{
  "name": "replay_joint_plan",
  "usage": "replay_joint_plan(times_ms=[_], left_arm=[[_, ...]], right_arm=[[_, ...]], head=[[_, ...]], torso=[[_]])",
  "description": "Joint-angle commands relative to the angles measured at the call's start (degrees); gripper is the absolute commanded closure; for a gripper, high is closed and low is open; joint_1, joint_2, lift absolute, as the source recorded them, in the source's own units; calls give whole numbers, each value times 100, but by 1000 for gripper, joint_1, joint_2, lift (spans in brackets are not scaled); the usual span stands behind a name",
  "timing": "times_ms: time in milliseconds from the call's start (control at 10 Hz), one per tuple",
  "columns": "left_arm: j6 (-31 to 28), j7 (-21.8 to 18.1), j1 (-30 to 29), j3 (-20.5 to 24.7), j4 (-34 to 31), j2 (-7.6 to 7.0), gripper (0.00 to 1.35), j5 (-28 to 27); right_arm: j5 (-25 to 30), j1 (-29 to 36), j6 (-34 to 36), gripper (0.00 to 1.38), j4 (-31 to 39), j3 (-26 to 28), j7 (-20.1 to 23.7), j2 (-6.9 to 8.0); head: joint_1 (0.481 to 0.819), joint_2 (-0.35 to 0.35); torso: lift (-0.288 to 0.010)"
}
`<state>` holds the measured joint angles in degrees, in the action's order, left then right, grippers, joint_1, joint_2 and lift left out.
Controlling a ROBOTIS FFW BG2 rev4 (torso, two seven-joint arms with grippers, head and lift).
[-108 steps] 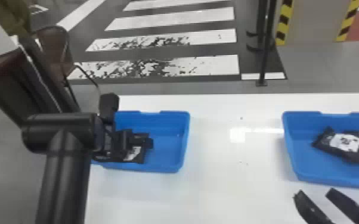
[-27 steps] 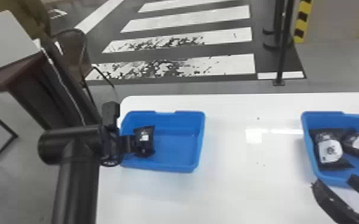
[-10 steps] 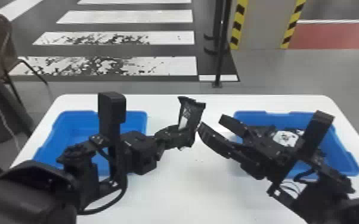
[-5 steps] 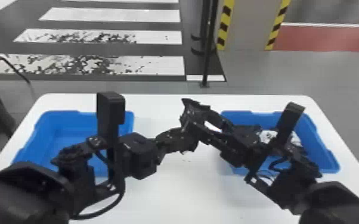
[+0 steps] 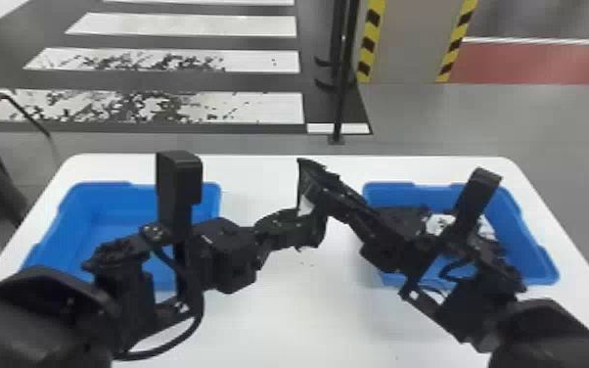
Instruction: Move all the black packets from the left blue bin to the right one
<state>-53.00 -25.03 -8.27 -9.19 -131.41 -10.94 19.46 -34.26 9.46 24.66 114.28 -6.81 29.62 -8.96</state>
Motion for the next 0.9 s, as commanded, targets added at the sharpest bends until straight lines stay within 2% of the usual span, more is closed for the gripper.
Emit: replay_joint_plan(times_ms=[0, 200, 300, 500, 600, 700, 800], left_arm=[[266, 60, -100, 108, 0, 22, 1153, 111], [758, 104, -452, 462, -14, 119, 269, 248], [786, 104, -761, 805, -239, 215, 84, 191], [1363, 104, -1661, 1753, -801, 523, 160, 145], [1743, 113, -2083, 2302, -1012, 760, 160, 157], [1911, 139, -2435, 2747, -1251, 918, 162, 214], [2038, 139, -2716, 3067, -1462, 1015, 165, 237]], right_arm=[[-139, 10, -6, 1280, -16, -5, 0, 0], [-127, -32, -62, 1280, -157, 258, -9, 0], [-47, -74, -76, 1280, -269, 486, -9, 0], [273, -229, -217, 1280, -705, 1023, -71, -9], [524, -370, -217, 1280, -1015, 1263, -71, -79], [638, -454, -245, 1280, -1310, 1412, -106, -202], [661, -454, -287, 1280, -1521, 1583, -194, -290]], head=[[695, -18], [695, -6], [695, -7], [695, -6], [695, 1], [695, 12], [695, 22]], torso=[[-140], [-140], [-140], [-140], [-140], [-140], [-140]])
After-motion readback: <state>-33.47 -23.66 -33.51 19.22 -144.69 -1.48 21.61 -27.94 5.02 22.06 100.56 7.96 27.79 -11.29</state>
